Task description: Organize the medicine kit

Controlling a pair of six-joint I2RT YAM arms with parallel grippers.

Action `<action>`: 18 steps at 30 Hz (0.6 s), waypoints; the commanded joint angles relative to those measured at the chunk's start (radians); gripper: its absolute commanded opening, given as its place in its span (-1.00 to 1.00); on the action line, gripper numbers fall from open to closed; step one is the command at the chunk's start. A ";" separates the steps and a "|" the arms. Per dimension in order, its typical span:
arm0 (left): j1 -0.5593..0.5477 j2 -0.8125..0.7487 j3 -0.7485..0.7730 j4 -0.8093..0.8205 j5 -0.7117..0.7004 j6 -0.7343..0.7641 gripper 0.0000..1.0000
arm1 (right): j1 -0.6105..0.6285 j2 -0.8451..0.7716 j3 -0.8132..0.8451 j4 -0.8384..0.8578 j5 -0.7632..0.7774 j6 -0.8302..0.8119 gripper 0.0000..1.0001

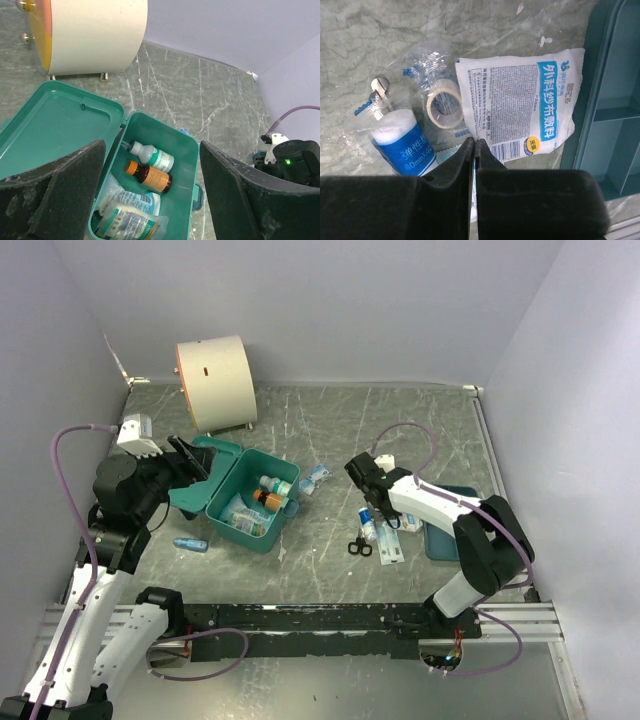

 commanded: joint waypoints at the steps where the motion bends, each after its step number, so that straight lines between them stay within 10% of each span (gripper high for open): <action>1: -0.002 -0.008 -0.012 0.044 0.008 0.005 0.74 | -0.003 -0.041 0.025 0.024 0.001 -0.005 -1.00; 18: -0.002 0.087 -0.063 0.225 0.335 -0.061 0.73 | -0.003 -0.280 0.072 0.194 -0.141 0.086 -1.00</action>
